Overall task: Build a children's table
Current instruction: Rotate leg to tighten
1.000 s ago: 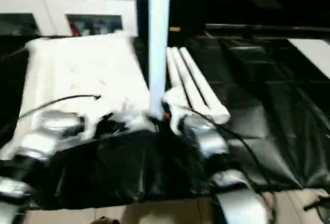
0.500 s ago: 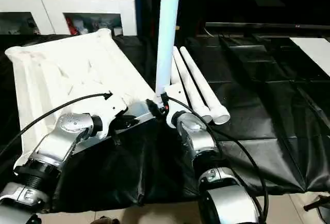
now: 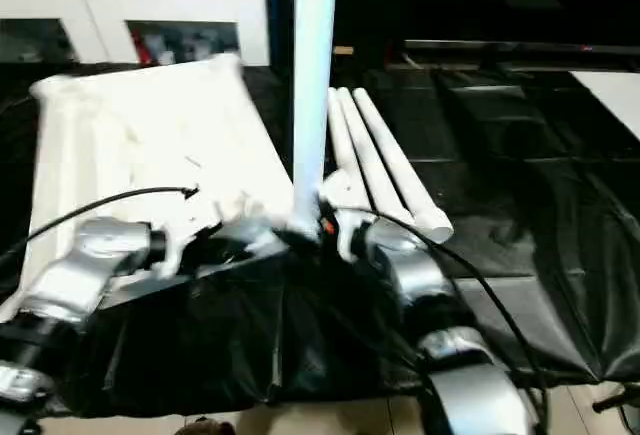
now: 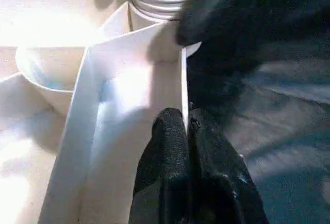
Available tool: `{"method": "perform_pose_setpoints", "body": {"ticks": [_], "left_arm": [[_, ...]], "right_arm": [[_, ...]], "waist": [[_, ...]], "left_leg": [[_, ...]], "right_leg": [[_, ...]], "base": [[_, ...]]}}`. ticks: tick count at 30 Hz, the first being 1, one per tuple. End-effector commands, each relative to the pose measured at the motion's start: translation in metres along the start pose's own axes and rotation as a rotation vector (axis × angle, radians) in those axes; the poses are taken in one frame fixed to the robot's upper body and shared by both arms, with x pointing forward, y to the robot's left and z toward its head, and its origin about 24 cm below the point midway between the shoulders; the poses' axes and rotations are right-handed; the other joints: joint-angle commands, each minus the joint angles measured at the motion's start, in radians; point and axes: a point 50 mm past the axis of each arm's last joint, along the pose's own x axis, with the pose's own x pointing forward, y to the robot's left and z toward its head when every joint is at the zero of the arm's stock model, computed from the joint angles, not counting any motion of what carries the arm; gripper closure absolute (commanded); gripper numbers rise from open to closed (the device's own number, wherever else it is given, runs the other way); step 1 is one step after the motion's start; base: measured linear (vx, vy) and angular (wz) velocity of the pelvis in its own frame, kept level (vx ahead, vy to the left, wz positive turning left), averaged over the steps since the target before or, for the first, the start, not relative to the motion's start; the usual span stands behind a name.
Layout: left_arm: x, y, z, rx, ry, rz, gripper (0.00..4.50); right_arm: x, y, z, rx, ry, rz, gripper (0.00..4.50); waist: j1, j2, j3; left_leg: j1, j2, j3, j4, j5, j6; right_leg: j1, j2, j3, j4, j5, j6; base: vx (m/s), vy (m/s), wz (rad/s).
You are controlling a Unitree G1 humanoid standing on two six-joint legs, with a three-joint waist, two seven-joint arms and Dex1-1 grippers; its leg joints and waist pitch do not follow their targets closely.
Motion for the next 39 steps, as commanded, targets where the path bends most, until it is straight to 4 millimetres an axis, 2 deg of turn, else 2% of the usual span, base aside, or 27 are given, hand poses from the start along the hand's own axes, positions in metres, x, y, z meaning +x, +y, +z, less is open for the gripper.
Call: {"method": "perform_pose_setpoints", "body": {"ticks": [1, 2, 5, 10, 15, 17, 19, 20, 21, 22, 23, 24, 25, 26, 27, 28, 30, 32, 34, 36, 37, 39], "left_arm": [[0.012, -0.005, 0.012, 0.051, -0.034, -0.078, 4.50], [0.008, -0.003, 0.012, 0.053, -0.027, -0.114, 4.50], [0.004, -0.003, 0.011, 0.061, -0.012, -0.157, 4.50], [0.000, -0.002, 0.009, 0.062, 0.003, -0.194, 4.50], [0.002, -0.003, 0.008, 0.050, -0.006, -0.190, 4.50], [0.005, -0.003, 0.007, 0.029, -0.012, -0.158, 4.50], [0.007, -0.001, 0.007, 0.008, -0.004, -0.112, 4.50], [0.010, 0.003, 0.007, -0.018, 0.002, -0.046, 4.50], [0.011, 0.003, 0.007, -0.022, 0.001, -0.038, 4.50], [0.015, 0.009, 0.009, -0.054, -0.002, 0.056, 4.50], [0.015, 0.009, 0.009, -0.054, -0.002, 0.056, 4.50], [0.020, 0.016, 0.012, -0.095, 0.011, 0.192, 4.50], [0.020, 0.016, 0.013, -0.097, 0.011, 0.198, 4.50], [0.024, 0.019, 0.018, -0.136, -0.003, 0.292, 4.50], [0.025, 0.019, 0.019, -0.143, -0.006, 0.306, 4.50], [0.030, 0.017, 0.024, -0.166, -0.022, 0.360, 4.50], [0.031, 0.016, 0.025, -0.164, -0.022, 0.366, 4.50], [0.035, 0.010, 0.027, -0.168, -0.033, 0.360, 4.50], [0.038, 0.006, 0.029, -0.172, -0.048, 0.346, 4.50], [0.039, 0.004, 0.029, -0.166, -0.051, 0.329, 4.50], [0.039, 0.000, 0.029, -0.149, -0.058, 0.289, 4.50], [0.038, -0.001, 0.030, -0.128, -0.074, 0.260, 4.50]], "right_arm": [[0.014, 0.019, -0.003, 0.001, 0.025, 0.162, 0.67], [0.010, 0.024, -0.005, -0.002, 0.051, 0.237, 0.67], [0.006, 0.027, -0.007, -0.001, 0.072, 0.299, 0.92], [0.005, 0.029, -0.006, 0.009, 0.079, 0.331, 1.34], [0.010, 0.032, -0.006, 0.043, 0.062, 0.306, 1.63], [0.015, 0.030, -0.007, 0.065, 0.052, 0.225, 1.64], [0.020, 0.026, -0.008, 0.065, 0.052, 0.143, 1.66], [0.025, 0.022, -0.009, 0.070, 0.057, 0.034, 1.67], [0.026, 0.021, -0.010, 0.073, 0.058, 0.021, 1.67], [0.033, 0.015, -0.012, 0.110, 0.065, -0.132, 1.67], [0.033, 0.015, -0.012, 0.110, 0.065, -0.132, 1.67], [0.041, 0.010, -0.014, 0.189, 0.065, -0.287, 1.67], [0.042, 0.010, -0.014, 0.191, 0.065, -0.292, 1.68], [0.048, 0.011, -0.014, 0.228, 0.065, -0.355, 1.68], [0.050, 0.011, -0.014, 0.232, 0.065, -0.363, 1.68], [0.057, 0.013, -0.011, 0.253, 0.055, -0.419, 1.68], [0.059, 0.013, -0.011, 0.260, 0.053, -0.435, 1.68], [0.064, 0.017, -0.005, 0.260, 0.016, -0.402, 1.68], [0.067, 0.018, -0.001, 0.263, -0.011, -0.390, 1.13], [0.067, 0.017, 0.000, 0.260, -0.020, -0.384, 0.97], [0.064, 0.015, 0.002, 0.244, -0.033, -0.370, 0.89], [0.062, 0.013, 0.003, 0.220, -0.038, -0.362, 0.83]], "waist": [[0.003, 0.009, -0.060], [0.006, 0.005, -0.058], [0.013, 0.007, -0.058], [0.015, 0.006, -0.057], [0.016, 0.005, -0.059], [0.016, 0.003, -0.058], [0.011, 0.003, -0.056], [0.008, 0.002, -0.053], [0.001, 0.002, -0.051], [-0.003, 0.000, -0.049], [-0.008, 0.001, -0.046], [-0.010, 0.001, -0.046], [-0.018, 0.002, -0.045], [-0.020, 0.001, -0.043], [-0.024, 0.000, -0.041], [-0.021, 0.001, -0.044], [-0.021, -0.001, -0.046], [-0.019, 0.000, -0.050], [-0.020, -0.001, -0.052], [-0.018, 0.000, -0.054], [-0.017, -0.006, -0.057], [-0.017, -0.003, -0.058]], "left_leg": [[0.028, 0.036, -0.011, -0.069, -0.297, 0.008], [0.030, 0.035, -0.011, -0.070, -0.314, 0.003], [0.030, 0.038, -0.012, -0.072, -0.324, -0.003], [0.031, 0.038, -0.014, -0.075, -0.336, -0.016], [0.030, 0.038, -0.014, -0.074, -0.316, -0.019], [0.029, 0.038, -0.014, -0.074, -0.308, -0.018], [0.030, 0.038, -0.014, -0.077, -0.334, -0.030], [0.031, 0.036, -0.018, -0.079, -0.359, -0.040], [0.031, 0.034, -0.021, -0.081, -0.379, -0.052], [0.034, 0.035, -0.024, -0.083, -0.401, -0.064], [0.036, 0.033, -0.025, -0.084, -0.422, -0.070], [0.039, 0.032, -0.031, -0.083, -0.456, -0.072], [0.037, 0.034, -0.030, -0.084, -0.459, -0.080], [0.043, 0.031, -0.035, -0.085, -0.483, -0.083], [0.046, 0.031, -0.034, -0.084, -0.505, -0.081], [0.046, 0.030, -0.036, -0.083, -0.507, -0.074], [0.043, 0.029, -0.036, -0.083, -0.495, -0.067], [0.037, 0.029, -0.032, -0.085, -0.468, -0.056], [0.030, 0.030, -0.030, -0.085, -0.438, -0.050], [0.031, 0.029, -0.025, -0.083, -0.405, -0.042], [0.027, 0.029, -0.024, -0.081, -0.376, -0.033], [0.023, 0.028, -0.022, -0.080, -0.342, -0.024]], "right_leg": [[0.037, -0.042, 0.028, -0.061, -0.128, -0.246], [0.036, -0.041, 0.029, -0.066, -0.163, -0.237], [0.035, -0.045, 0.031, -0.065, -0.186, -0.229], [0.033, -0.046, 0.031, -0.066, -0.216, -0.227], [0.034, -0.048, 0.031, -0.063, -0.194, -0.230], [0.033, -0.048, 0.031, -0.063, -0.190, -0.230], [0.029, -0.050, 0.032, -0.067, -0.237, -0.222], [0.028, -0.054, 0.033, -0.072, -0.286, -0.213], [0.028, -0.056, 0.033, -0.078, -0.338, -0.198], [0.024, -0.057, 0.032, -0.082, -0.390, -0.184], [0.020, -0.058, 0.033, -0.087, -0.425, -0.176], [0.021, -0.061, 0.030, -0.094, -0.492, -0.155], [0.019, -0.060, 0.032, -0.092, -0.495, -0.153], [0.016, -0.058, 0.028, -0.100, -0.537, -0.137], [0.011, -0.058, 0.029, -0.106, -0.566, -0.124], [0.011, -0.060, 0.028, -0.111, -0.577, -0.112], [0.011, -0.057, 0.028, -0.110, -0.551, -0.111], [0.014, -0.051, 0.030, -0.103, -0.467, -0.118], [0.020, -0.049, 0.031, -0.094, -0.393, -0.136], [0.021, -0.045, 0.032, -0.089, -0.330, -0.152], [0.027, -0.046, 0.032, -0.083, -0.292, -0.162], [0.030, -0.045, 0.031, -0.079, -0.242, -0.175]], "base": [[0.000, 0.000, 0.00], [0.000, 0.000, 0.00], [0.000, 0.000, 0.00], [0.000, 0.000, 0.00], [0.000, 0.000, 0.00], [0.000, 0.000, 0.00], [0.000, 0.000, 0.00], [0.000, 0.000, 0.00], [0.000, 0.000, 0.00], [0.000, 0.000, 0.00], [0.000, 0.000, 0.00], [0.000, 0.000, 0.00], [0.000, 0.000, 0.00], [0.000, 0.000, 0.00], [0.000, 0.000, 0.00], [0.000, 0.000, 0.00], [0.000, 0.000, 0.00], [0.000, 0.000, 0.00], [0.000, 0.000, 0.00], [0.000, 0.000, 0.00], [0.000, 0.000, 0.00], [0.000, 0.000, 0.00]]}}
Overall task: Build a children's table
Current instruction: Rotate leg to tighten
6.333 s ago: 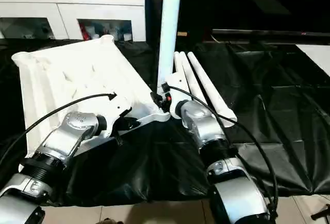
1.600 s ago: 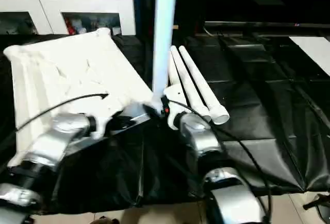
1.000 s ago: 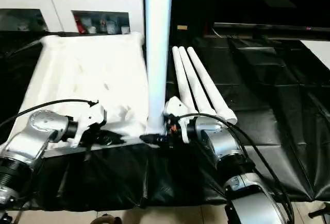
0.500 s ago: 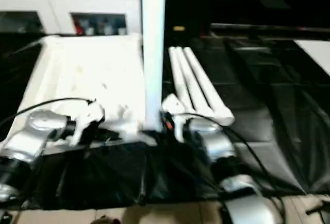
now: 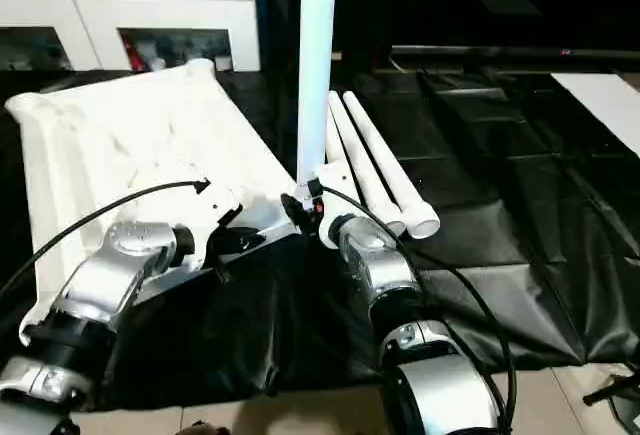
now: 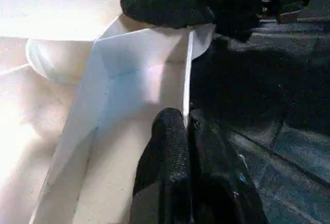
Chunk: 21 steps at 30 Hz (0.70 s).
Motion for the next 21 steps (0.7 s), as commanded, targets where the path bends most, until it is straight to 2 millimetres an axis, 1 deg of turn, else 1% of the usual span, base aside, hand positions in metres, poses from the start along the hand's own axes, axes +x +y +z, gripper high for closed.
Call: {"method": "perform_pose_setpoints", "body": {"ticks": [1, 2, 3, 4, 5, 6, 7, 8, 9, 10, 11, 12, 14, 15, 16, 17, 18, 19, 20, 21], "left_arm": [[0.005, -0.010, 0.015, 0.046, -0.080, -0.052, 4.50], [0.001, -0.009, 0.013, 0.076, -0.080, -0.088, 4.50], [0.001, -0.009, 0.013, 0.076, -0.080, -0.088, 4.50], [0.000, -0.008, 0.013, 0.087, -0.078, -0.100, 4.50], [-0.002, -0.008, 0.012, 0.092, -0.072, -0.115, 4.50], [-0.003, -0.008, 0.011, 0.093, -0.069, -0.123, 4.50], [-0.005, -0.007, 0.011, 0.083, -0.076, -0.145, 4.50], [-0.005, -0.007, 0.011, 0.083, -0.076, -0.145, 4.50], [-0.008, -0.007, 0.012, 0.094, -0.084, -0.174, 4.50], [-0.013, -0.007, 0.010, 0.102, -0.085, -0.221, 4.50], [-0.014, -0.006, 0.010, 0.104, -0.083, -0.231, 4.50], [-0.015, -0.006, 0.009, 0.116, -0.081, -0.241, 4.50], [-0.017, -0.005, 0.006, 0.136, -0.074, -0.265, 4.50], [-0.020, -0.004, 0.004, 0.145, -0.068, -0.290, 4.50], [-0.022, -0.003, 0.003, 0.141, -0.063, -0.312, 4.50], [-0.024, -0.002, 0.001, 0.144, -0.058, -0.330, 4.50], [-0.025, -0.001, 0.001, 0.146, -0.055, -0.339, 4.50], [-0.027, 0.000, 0.000, 0.146, -0.050, -0.353, 4.50], [-0.028, 0.001, -0.002, 0.150, -0.042, -0.366, 4.50], [-0.029, 0.002, -0.002, 0.156, -0.036, -0.378, 4.50]], "right_arm": [[0.009, 0.033, -0.010, -0.006, 0.041, 0.178, 0.66], [0.004, 0.028, -0.007, -0.040, 0.023, 0.225, 0.66], [0.004, 0.028, -0.007, -0.040, 0.023, 0.225, 0.66], [0.003, 0.027, -0.007, -0.053, 0.018, 0.237, 0.66], [0.001, 0.024, -0.006, -0.065, 0.012, 0.258, 0.66], [-0.001, 0.023, -0.006, -0.070, 0.009, 0.269, 0.66], [-0.004, 0.020, -0.006, -0.078, 0.010, 0.303, 0.66], [-0.004, 0.020, -0.006, -0.078, 0.010, 0.303, 0.66], [-0.008, 0.018, -0.007, -0.093, 0.015, 0.353, 0.66], [-0.014, 0.016, -0.008, -0.115, 0.030, 0.436, 0.66], [-0.016, 0.015, -0.008, -0.120, 0.034, 0.455, 0.66], [-0.018, 0.015, -0.009, -0.128, 0.039, 0.482, 0.66], [-0.023, 0.015, -0.010, -0.140, 0.052, 0.545, 0.66], [-0.027, 0.015, -0.011, -0.153, 0.062, 0.595, 0.66], [-0.030, 0.015, -0.012, -0.157, 0.074, 0.640, 0.66], [-0.034, 0.015, -0.012, -0.165, 0.087, 0.684, 0.66], [-0.036, 0.015, -0.012, -0.169, 0.094, 0.707, 0.66], [-0.037, 0.015, -0.013, -0.177, 0.105, 0.730, 0.89], [-0.039, 0.015, -0.013, -0.185, 0.115, 0.754, 0.89], [-0.040, 0.015, -0.013, -0.195, 0.121, 0.767, 0.98]], "waist": [[0.001, 0.003, -0.057], [0.002, 0.004, -0.058], [0.002, 0.006, -0.060], [0.001, 0.006, -0.062], [0.003, 0.007, -0.063], [0.003, 0.006, -0.063], [0.005, 0.007, -0.062], [0.006, 0.007, -0.062], [0.005, 0.007, -0.062], [0.008, 0.008, -0.061], [0.008, 0.008, -0.060], [0.010, 0.009, -0.059], [0.014, 0.011, -0.057], [0.019, 0.011, -0.056], [0.023, 0.011, -0.056], [0.025, 0.010, -0.056], [0.027, 0.010, -0.057], [0.028, 0.010, -0.056], [0.031, 0.010, -0.056], [0.033, 0.008, -0.056]], "left_leg": [[0.012, 0.030, -0.018, -0.073, -0.323, -0.015], [0.012, 0.030, -0.018, -0.072, -0.311, -0.012], [0.012, 0.028, -0.017, -0.069, -0.296, -0.003], [0.010, 0.029, -0.015, -0.067, -0.262, 0.005], [0.011, 0.029, -0.014, -0.065, -0.247, 0.008], [0.012, 0.028, -0.012, -0.062, -0.229, 0.018], [0.012, 0.028, -0.011, -0.061, -0.225, 0.025], [0.013, 0.028, -0.011, -0.061, -0.225, 0.027], [0.013, 0.029, -0.011, -0.061, -0.225, 0.028], [0.014, 0.030, -0.012, -0.062, -0.242, 0.028], [0.014, 0.031, -0.011, -0.062, -0.248, 0.030], [0.014, 0.033, -0.011, -0.063, -0.259, 0.027], [0.019, 0.037, -0.010, -0.064, -0.279, 0.018], [0.019, 0.036, -0.010, -0.066, -0.296, 0.013], [0.021, 0.037, -0.009, -0.066, -0.307, 0.009], [0.019, 0.037, -0.010, -0.067, -0.308, 0.006], [0.020, 0.038, -0.010, -0.067, -0.307, 0.005], [0.020, 0.038, -0.009, -0.068, -0.310, 0.004], [0.023, 0.038, -0.009, -0.067, -0.318, 0.001], [0.021, 0.038, -0.009, -0.067, -0.316, -0.001]], "right_leg": [[0.031, -0.045, 0.031, -0.075, -0.215, -0.179], [0.032, -0.044, 0.031, -0.073, -0.198, -0.184], [0.035, -0.041, 0.030, -0.070, -0.163, -0.190], [0.037, -0.041, 0.030, -0.064, -0.110, -0.203], [0.038, -0.040, 0.030, -0.062, -0.087, -0.211], [0.039, -0.038, 0.029, -0.058, -0.053, -0.225], [0.041, -0.038, 0.029, -0.058, -0.043, -0.233], [0.041, -0.039, 0.028, -0.057, -0.042, -0.235], [0.041, -0.039, 0.028, -0.057, -0.043, -0.238], [0.043, -0.038, 0.026, -0.059, -0.068, -0.240], [0.043, -0.038, 0.026, -0.060, -0.075, -0.240], [0.042, -0.038, 0.026, -0.061, -0.092, -0.240], [0.036, -0.039, 0.027, -0.062, -0.118, -0.241], [0.038, -0.038, 0.026, -0.065, -0.143, -0.235], [0.036, -0.038, 0.027, -0.065, -0.155, -0.229], [0.037, -0.038, 0.027, -0.063, -0.155, -0.228], [0.037, -0.039, 0.028, -0.063, -0.154, -0.227], [0.034, -0.039, 0.028, -0.064, -0.159, -0.227], [0.033, -0.040, 0.029, -0.064, -0.169, -0.230], [0.034, -0.041, 0.028, -0.065, -0.174, -0.229]], "base": [[0.000, 0.000, 0.00], [0.000, 0.000, 0.00], [0.000, 0.000, 0.00], [0.000, 0.000, 0.00], [0.000, 0.000, 0.00], [0.000, 0.000, 0.00], [0.000, 0.000, 0.00], [0.000, 0.000, 0.00], [0.000, 0.000, 0.00], [0.000, 0.000, 0.00], [0.000, 0.000, 0.00], [0.000, 0.000, 0.00], [0.000, 0.000, 0.00], [0.000, 0.000, 0.00], [0.000, 0.000, 0.00], [0.000, 0.000, 0.00], [0.000, 0.000, 0.00], [0.000, 0.000, 0.00], [0.000, 0.000, 0.00], [0.000, 0.000, 0.00]]}}
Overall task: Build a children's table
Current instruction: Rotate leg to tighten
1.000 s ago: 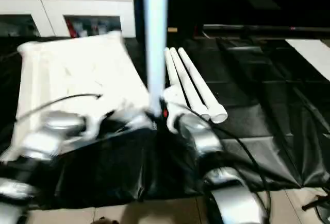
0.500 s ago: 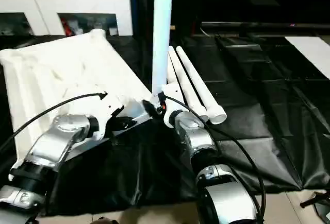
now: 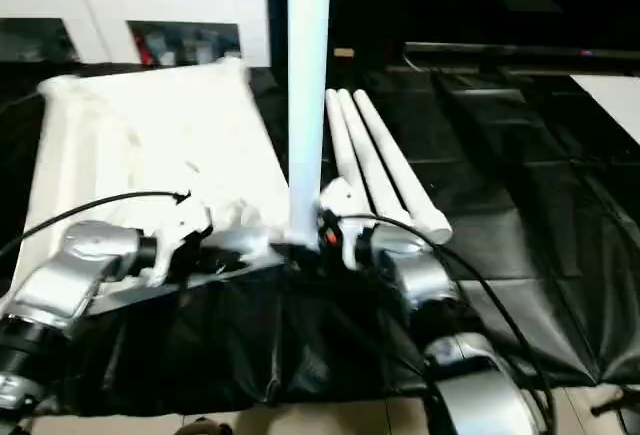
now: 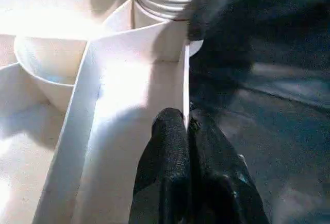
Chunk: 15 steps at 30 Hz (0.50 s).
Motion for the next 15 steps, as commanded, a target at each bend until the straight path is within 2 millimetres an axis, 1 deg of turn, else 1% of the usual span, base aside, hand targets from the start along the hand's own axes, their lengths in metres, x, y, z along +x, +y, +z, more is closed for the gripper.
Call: {"method": "perform_pose_setpoints", "body": {"ticks": [1, 2, 3, 4, 6, 8, 9, 12, 14, 15], "left_arm": [[0.0063, 0.0004, 0.0158, 0.057, -0.046, -0.059, 4.50], [0.0056, 0.0006, 0.0153, 0.059, -0.043, -0.066, 4.50], [0.0050, 0.0010, 0.0146, 0.064, -0.035, -0.070, 4.50], [0.0039, 0.0019, 0.0133, 0.070, -0.019, -0.078, 4.50], [0.0025, 0.0032, 0.0121, 0.078, -0.003, -0.095, 4.50], [0.0020, 0.0035, 0.0118, 0.079, -0.001, -0.103, 4.50], [0.0019, 0.0038, 0.0117, 0.079, -0.001, -0.105, 4.50], [0.0017, 0.0044, 0.0115, 0.079, -0.003, -0.108, 4.50], [0.0018, 0.0048, 0.0115, 0.075, -0.008, -0.103, 4.50], [0.0032, 0.0064, 0.0114, 0.067, -0.013, -0.078, 4.50]], "right_arm": [[0.0136, 0.0160, -0.0027, -0.009, 0.040, 0.157, 1.03], [0.0133, 0.0162, -0.0028, -0.010, 0.045, 0.164, 1.13], [0.0129, 0.0165, -0.0029, -0.011, 0.051, 0.174, 1.13], [0.0123, 0.0169, -0.0030, -0.012, 0.059, 0.188, 1.34], [0.0113, 0.0189, -0.0031, -0.004, 0.072, 0.221, 1.40], [0.0110, 0.0200, -0.0030, 0.001, 0.076, 0.232, 1.54], [0.0111, 0.0207, -0.0032, 0.005, 0.077, 0.238, 1.62], [0.0118, 0.0222, -0.0042, 0.015, 0.077, 0.242, 1.70], [0.0127, 0.0229, -0.0050, 0.023, 0.073, 0.239, 1.73], [0.0162, 0.0226, -0.0064, 0.042, 0.064, 0.200, 1.73]], "waist": [[0.001, 0.010, -0.056], [0.001, 0.010, -0.057], [0.002, 0.010, -0.056], [0.002, 0.010, -0.056], [0.005, 0.010, -0.057], [0.007, 0.011, -0.057], [0.008, 0.009, -0.058], [0.013, 0.010, -0.059], [0.015, 0.009, -0.058], [0.015, 0.007, -0.057]], "left_leg": [[0.025, 0.034, -0.012, -0.070, -0.313, 0.001], [0.025, 0.034, -0.011, -0.070, -0.314, -0.001], [0.025, 0.035, -0.012, -0.071, -0.317, -0.005], [0.025, 0.034, -0.012, -0.071, -0.319, -0.007], [0.028, 0.034, -0.012, -0.070, -0.317, -0.008], [0.027, 0.035, -0.012, -0.070, -0.315, -0.010], [0.026, 0.035, -0.013, -0.071, -0.310, -0.011], [0.026, 0.035, -0.012, -0.070, -0.299, -0.012], [0.026, 0.035, -0.012, -0.071, -0.310, -0.015], [0.027, 0.035, -0.012, -0.071, -0.314, -0.017]], "right_leg": [[0.035, -0.042, 0.031, -0.066, -0.171, -0.231], [0.035, -0.043, 0.031, -0.066, -0.172, -0.232], [0.035, -0.045, 0.032, -0.066, -0.179, -0.232], [0.035, -0.044, 0.031, -0.067, -0.183, -0.230], [0.034, -0.044, 0.032, -0.067, -0.183, -0.231], [0.034, -0.044, 0.032, -0.065, -0.179, -0.233], [0.036, -0.045, 0.031, -0.064, -0.175, -0.232], [0.036, -0.045, 0.031, -0.062, -0.161, -0.233], [0.035, -0.046, 0.031, -0.064, -0.174, -0.231], [0.036, -0.047, 0.032, -0.065, -0.185, -0.229]], "base": [[0.000, 0.000, 0.00], [0.000, 0.000, 0.00], [0.000, 0.000, 0.00], [0.000, 0.000, 0.00], [0.000, 0.000, 0.00], [0.000, 0.000, 0.00], [0.000, 0.000, 0.00], [0.000, 0.000, 0.00], [0.000, 0.000, 0.00], [0.000, 0.000, 0.00]]}}
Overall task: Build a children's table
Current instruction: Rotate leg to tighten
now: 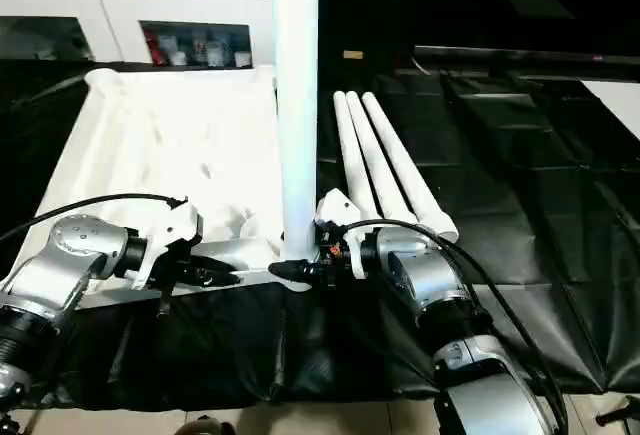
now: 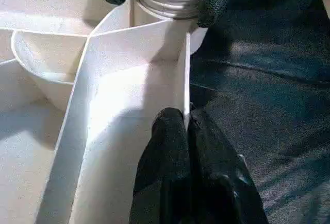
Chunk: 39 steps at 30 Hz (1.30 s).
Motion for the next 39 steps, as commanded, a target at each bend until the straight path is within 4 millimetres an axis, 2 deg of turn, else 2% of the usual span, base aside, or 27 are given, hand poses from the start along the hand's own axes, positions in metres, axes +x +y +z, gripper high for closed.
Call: {"method": "perform_pose_setpoints", "body": {"ticks": [1, 2, 3, 4, 5, 6, 7, 8, 9, 11, 13, 14, 16, 17, 19, 23, 25, 26, 28, 30, 32, 36, 38, 39], "left_arm": [[0.009, 0.006, 0.014, 0.024, -0.038, 0.043, 4.50], [0.011, 0.011, 0.015, 0.003, -0.045, 0.105, 4.50], [0.013, 0.015, 0.016, -0.019, -0.051, 0.167, 4.50], [0.017, 0.021, 0.019, -0.044, -0.051, 0.255, 4.50], [0.018, 0.023, 0.020, -0.050, -0.050, 0.280, 4.50], [0.020, 0.024, 0.021, -0.057, -0.049, 0.303, 4.50], [0.029, 0.029, 0.028, -0.112, -0.071, 0.396, 4.50], [0.031, 0.030, 0.030, -0.129, -0.079, 0.417, 4.50], [0.032, 0.030, 0.031, -0.138, -0.084, 0.426, 4.50], [0.043, 0.029, 0.037, -0.163, -0.102, 0.470, 4.50], [0.051, 0.026, 0.041, -0.158, -0.109, 0.479, 4.50], [0.053, 0.026, 0.042, -0.148, -0.109, 0.480, 4.50], [0.055, 0.024, 0.043, -0.146, -0.117, 0.467, 4.50], [0.055, 0.024, 0.043, -0.146, -0.117, 0.467, 4.50], [0.057, 0.021, 0.043, -0.150, -0.121, 0.448, 4.50], [0.057, 0.019, 0.044, -0.125, -0.124, 0.415, 4.50], [0.054, 0.015, 0.045, -0.110, -0.149, 0.370, 4.50], [0.052, 0.014, 0.045, -0.105, -0.155, 0.345, 4.50], [0.050, 0.012, 0.044, -0.098, -0.162, 0.309, 4.50], [0.045, 0.010, 0.042, -0.072, -0.159, 0.257, 4.50], [0.041, 0.009, 0.040, -0.052, -0.156, 0.218, 4.50], [0.033, 0.007, 0.034, -0.036, -0.130, 0.156, 4.50], [0.026, 0.006, 0.030, -0.017, -0.104, 0.112, 4.50], [0.026, 0.006, 0.030, -0.017, -0.104, 0.112, 4.50]], "right_arm": [[0.024, 0.014, -0.007, 0.046, 0.007, 0.066, 1.73], [0.030, 0.010, -0.008, 0.054, 0.008, -0.037, 1.73], [0.035, 0.005, -0.010, 0.068, 0.009, -0.141, 1.73], [0.042, -0.001, -0.011, 0.100, 0.000, -0.274, 1.74], [0.045, -0.003, -0.011, 0.113, -0.003, -0.311, 1.74], [0.047, -0.004, -0.011, 0.130, -0.007, -0.340, 1.74], [0.056, -0.008, -0.009, 0.203, -0.028, -0.464, 1.74], [0.058, -0.009, -0.009, 0.221, -0.031, -0.493, 1.75], [0.059, -0.009, -0.008, 0.229, -0.033, -0.506, 1.75], [0.067, -0.012, -0.005, 0.275, -0.039, -0.612, 1.75], [0.073, -0.012, -0.002, 0.296, -0.059, -0.646, 1.75], [0.074, -0.011, 0.000, 0.300, -0.073, -0.644, 1.40], [0.075, -0.011, 0.003, 0.298, -0.093, -0.638, 1.40], [0.075, -0.011, 0.003, 0.298, -0.093, -0.638, 1.02], [0.078, -0.012, 0.006, 0.289, -0.104, -0.641, 0.94], [0.077, -0.012, 0.009, 0.272, -0.125, -0.614, 0.51], [0.072, -0.014, 0.011, 0.227, -0.135, -0.583, 0.45], [0.069, -0.014, 0.011, 0.211, -0.137, -0.560, 0.45], [0.065, -0.014, 0.011, 0.185, -0.138, -0.519, 0.45], [0.057, -0.012, 0.009, 0.141, -0.125, -0.431, 0.45], [0.051, -0.011, 0.007, 0.109, -0.112, -0.365, 0.45], [0.040, -0.007, 0.004, 0.066, -0.090, -0.245, 0.45], [0.033, -0.004, 0.002, 0.044, -0.072, -0.153, 0.45], [0.033, -0.004, 0.002, 0.044, -0.072, -0.153, 0.45]], "waist": [[-0.004, 0.008, -0.056], [-0.005, 0.007, -0.055], [-0.010, 0.008, -0.051], [-0.012, 0.006, -0.049], [-0.013, 0.005, -0.049], [-0.021, 0.002, -0.046], [-0.030, 0.003, -0.045], [-0.036, 0.003, -0.045], [-0.035, 0.003, -0.046], [-0.039, 0.003, -0.047], [-0.042, 0.003, -0.049], [-0.042, 0.001, -0.050], [-0.040, 0.000, -0.053], [-0.039, 0.001, -0.055], [-0.040, 0.002, -0.056], [-0.043, 0.004, -0.056], [-0.044, 0.003, -0.056], [-0.044, 0.009, -0.056], [-0.048, 0.007, -0.056], [-0.048, 0.013, -0.056], [-0.048, 0.012, -0.056], [-0.042, 0.016, -0.057], [-0.038, 0.012, -0.057], [-0.035, 0.014, -0.058]], "left_leg": [[0.024, 0.034, -0.013, -0.071, -0.315, -0.019], [0.025, 0.034, -0.013, -0.073, -0.319, -0.026], [0.028, 0.032, -0.015, -0.076, -0.347, -0.042], [0.032, 0.029, -0.020, -0.078, -0.390, -0.055], [0.034, 0.031, -0.021, -0.078, -0.398, -0.062], [0.036, 0.029, -0.026, -0.081, -0.424, -0.072], [0.037, 0.030, -0.028, -0.082, -0.440, -0.077], [0.037, 0.030, -0.030, -0.082, -0.442, -0.081], [0.036, 0.029, -0.031, -0.081, -0.440, -0.077], [0.033, 0.028, -0.029, -0.081, -0.439, -0.065], [0.032, 0.026, -0.028, -0.080, -0.430, -0.057], [0.030, 0.027, -0.026, -0.080, -0.420, -0.050], [0.025, 0.026, -0.024, -0.079, -0.384, -0.040], [0.022, 0.026, -0.022, -0.078, -0.358, -0.034], [0.019, 0.026, -0.021, -0.077, -0.341, -0.030], [0.018, 0.026, -0.020, -0.076, -0.327, -0.023], [0.018, 0.025, -0.019, -0.076, -0.327, -0.018], [0.018, 0.026, -0.020, -0.076, -0.329, -0.019], [0.014, 0.024, -0.020, -0.076, -0.326, -0.014], [0.018, 0.025, -0.020, -0.075, -0.332, -0.010], [0.019, 0.026, -0.018, -0.074, -0.332, -0.007], [0.019, 0.029, -0.016, -0.072, -0.303, -0.002], [0.017, 0.030, -0.013, -0.069, -0.285, 0.009], [0.020, 0.031, -0.013, -0.069, -0.287, 0.010]], "right_leg": [[0.033, -0.047, 0.033, -0.067, -0.194, -0.225], [0.031, -0.048, 0.034, -0.067, -0.204, -0.222], [0.025, -0.052, 0.036, -0.073, -0.259, -0.215], [0.026, -0.056, 0.035, -0.084, -0.353, -0.191], [0.024, -0.058, 0.036, -0.084, -0.381, -0.181], [0.021, -0.060, 0.035, -0.092, -0.441, -0.167], [0.019, -0.060, 0.034, -0.096, -0.481, -0.153], [0.018, -0.060, 0.034, -0.098, -0.490, -0.148], [0.019, -0.059, 0.032, -0.100, -0.494, -0.143], [0.017, -0.056, 0.034, -0.101, -0.467, -0.139], [0.017, -0.053, 0.034, -0.099, -0.433, -0.141], [0.017, -0.052, 0.035, -0.099, -0.407, -0.140], [0.022, -0.050, 0.035, -0.092, -0.348, -0.147], [0.026, -0.048, 0.035, -0.086, -0.301, -0.155], [0.028, -0.048, 0.034, -0.081, -0.259, -0.170], [0.031, -0.047, 0.033, -0.079, -0.230, -0.182], [0.032, -0.046, 0.033, -0.079, -0.227, -0.185], [0.032, -0.048, 0.033, -0.079, -0.229, -0.186], [0.037, -0.046, 0.033, -0.079, -0.224, -0.189], [0.035, -0.044, 0.033, -0.079, -0.218, -0.191], [0.035, -0.042, 0.033, -0.077, -0.198, -0.201], [0.038, -0.041, 0.031, -0.070, -0.153, -0.227], [0.039, -0.038, 0.029, -0.065, -0.116, -0.242], [0.038, -0.039, 0.029, -0.064, -0.118, -0.245]], "base": [[0.000, 0.000, 0.00], [0.000, 0.000, 0.00], [0.000, 0.000, 0.00], [0.000, 0.000, 0.00], [0.000, 0.000, 0.00], [0.000, 0.000, 0.00], [0.000, 0.000, 0.00], [0.000, 0.000, 0.00], [0.000, 0.000, 0.00], [0.000, 0.000, 0.00], [0.000, 0.000, 0.00], [0.000, 0.000, 0.00], [0.000, 0.000, 0.00], [0.000, 0.000, 0.00], [0.000, 0.000, 0.00], [0.000, 0.000, 0.00], [0.000, 0.000, 0.00], [0.000, 0.000, 0.00], [0.000, 0.000, 0.00], [0.000, 0.000, 0.00], [0.000, 0.000, 0.00], [0.000, 0.000, 0.00], [0.000, 0.000, 0.00], [0.000, 0.000, 0.00]]}}
